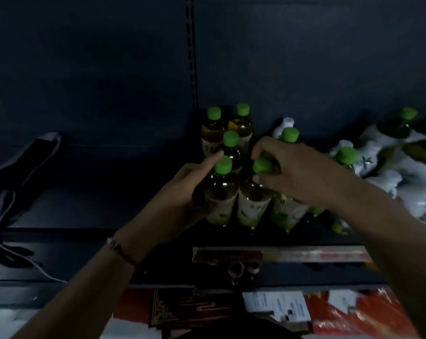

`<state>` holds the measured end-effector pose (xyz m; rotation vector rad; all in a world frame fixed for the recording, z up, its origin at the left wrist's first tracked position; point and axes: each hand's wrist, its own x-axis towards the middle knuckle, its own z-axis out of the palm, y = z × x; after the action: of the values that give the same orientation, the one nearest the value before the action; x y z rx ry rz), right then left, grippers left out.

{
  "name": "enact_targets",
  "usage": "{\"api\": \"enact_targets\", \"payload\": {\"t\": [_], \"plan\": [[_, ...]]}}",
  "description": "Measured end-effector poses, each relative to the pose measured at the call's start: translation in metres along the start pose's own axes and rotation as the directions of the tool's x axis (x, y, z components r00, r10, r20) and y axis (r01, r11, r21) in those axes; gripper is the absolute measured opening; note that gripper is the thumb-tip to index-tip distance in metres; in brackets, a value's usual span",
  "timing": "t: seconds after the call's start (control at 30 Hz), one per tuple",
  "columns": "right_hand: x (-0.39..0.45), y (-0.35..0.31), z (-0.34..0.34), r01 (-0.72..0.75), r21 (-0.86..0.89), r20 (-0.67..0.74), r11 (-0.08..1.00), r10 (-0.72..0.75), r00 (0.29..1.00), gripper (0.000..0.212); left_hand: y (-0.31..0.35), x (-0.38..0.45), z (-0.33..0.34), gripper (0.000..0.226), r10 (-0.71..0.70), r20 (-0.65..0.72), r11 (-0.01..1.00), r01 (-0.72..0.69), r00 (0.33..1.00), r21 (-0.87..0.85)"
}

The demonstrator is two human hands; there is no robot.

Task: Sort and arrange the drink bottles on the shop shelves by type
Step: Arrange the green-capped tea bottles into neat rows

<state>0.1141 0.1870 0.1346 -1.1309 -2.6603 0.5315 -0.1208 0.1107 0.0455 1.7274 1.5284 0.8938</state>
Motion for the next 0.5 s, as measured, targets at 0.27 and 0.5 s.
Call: {"api": "enact_targets", "payload": {"t": [0.27,0.5], "plan": [[-0.004,-0.011,-0.003,-0.133,-0.016,-0.017,0.991,0.133,0.991,0.031,0.018,-0.025,0.005,0.097,0.128,-0.023,0.984,-0.124,0.992,0.129],[-0.008,-0.013,0.001,-0.137,-0.002,-0.047,0.991,0.137,0.989,0.033,0.034,-0.023,0.012,0.094,0.096,-0.110,0.989,-0.083,0.989,0.120]]}}
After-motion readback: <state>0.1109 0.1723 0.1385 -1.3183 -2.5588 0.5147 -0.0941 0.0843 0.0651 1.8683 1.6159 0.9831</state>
